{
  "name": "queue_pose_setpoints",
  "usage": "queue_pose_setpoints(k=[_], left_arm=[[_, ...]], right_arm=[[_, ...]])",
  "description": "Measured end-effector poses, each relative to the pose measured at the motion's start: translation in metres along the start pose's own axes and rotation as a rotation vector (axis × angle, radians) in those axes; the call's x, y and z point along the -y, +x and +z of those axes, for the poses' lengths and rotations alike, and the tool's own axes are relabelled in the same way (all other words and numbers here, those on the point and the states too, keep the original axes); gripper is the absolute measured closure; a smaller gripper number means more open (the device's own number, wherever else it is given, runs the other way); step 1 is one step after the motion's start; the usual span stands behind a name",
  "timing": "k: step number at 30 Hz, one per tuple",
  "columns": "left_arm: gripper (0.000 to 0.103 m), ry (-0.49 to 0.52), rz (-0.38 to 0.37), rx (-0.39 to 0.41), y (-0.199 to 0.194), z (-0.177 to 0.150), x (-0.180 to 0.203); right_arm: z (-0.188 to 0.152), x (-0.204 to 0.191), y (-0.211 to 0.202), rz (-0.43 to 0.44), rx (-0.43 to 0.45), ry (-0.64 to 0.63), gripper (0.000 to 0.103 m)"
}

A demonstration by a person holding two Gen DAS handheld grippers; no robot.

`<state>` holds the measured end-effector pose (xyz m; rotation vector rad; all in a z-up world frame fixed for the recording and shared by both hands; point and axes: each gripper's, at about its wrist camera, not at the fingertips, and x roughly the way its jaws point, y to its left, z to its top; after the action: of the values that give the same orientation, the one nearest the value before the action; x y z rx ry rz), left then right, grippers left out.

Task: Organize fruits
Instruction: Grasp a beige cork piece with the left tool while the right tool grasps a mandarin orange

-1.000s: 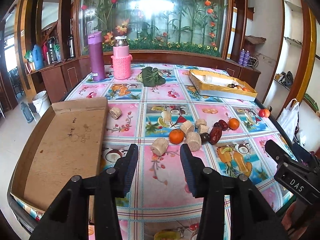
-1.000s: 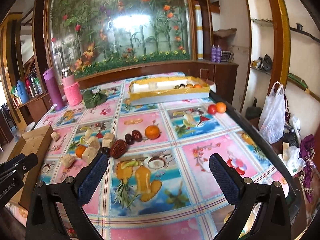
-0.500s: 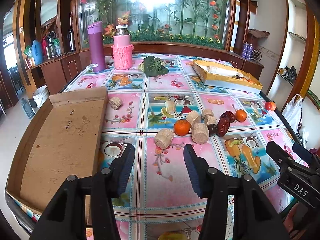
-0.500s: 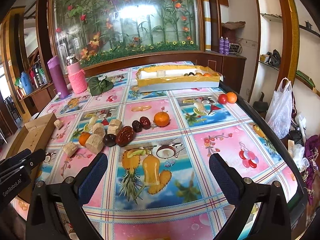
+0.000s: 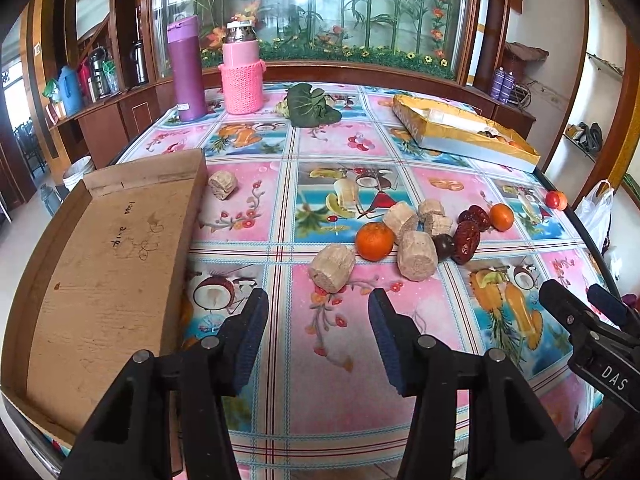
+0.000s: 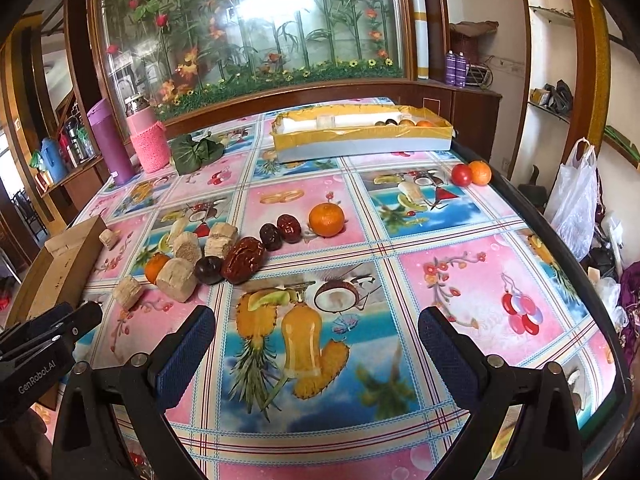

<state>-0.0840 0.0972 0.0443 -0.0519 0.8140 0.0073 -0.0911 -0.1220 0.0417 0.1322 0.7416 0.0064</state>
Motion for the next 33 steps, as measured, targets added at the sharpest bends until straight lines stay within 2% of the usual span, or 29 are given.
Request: queue_pose_setpoints(k=[12, 16, 20, 27, 33], left_arm=[[0.052, 0.008, 0.002, -0.025, 0.010, 0.000, 0.003], [0.047, 0.007, 0.000, -0.031, 0.013, 0.000, 0.003], [0.047, 0.001, -0.015, -0.043, 0.015, 0.001, 0.001], [0.047, -0.019, -0.039, -0.057, 0.020, 0.006, -0.022], [0.047, -0.010, -0.074, -0.069, 0.025, 0.013, -0.032]], right_arm=[[0.001, 0.000, 0.010, 0.024, -0.028, 0.007, 0.001], [0.001, 0.001, 0.013, 0.031, -0.040, 0.013, 0.001], [0.002, 0.003, 0.016, 0.045, -0.054, 0.018, 0.001], [0.016, 0.017, 0.014, -0.001, -0.045, -0.023, 0.001], [0.033, 0.034, 0.021, -0.007, -0.052, -0.016, 0.001]])
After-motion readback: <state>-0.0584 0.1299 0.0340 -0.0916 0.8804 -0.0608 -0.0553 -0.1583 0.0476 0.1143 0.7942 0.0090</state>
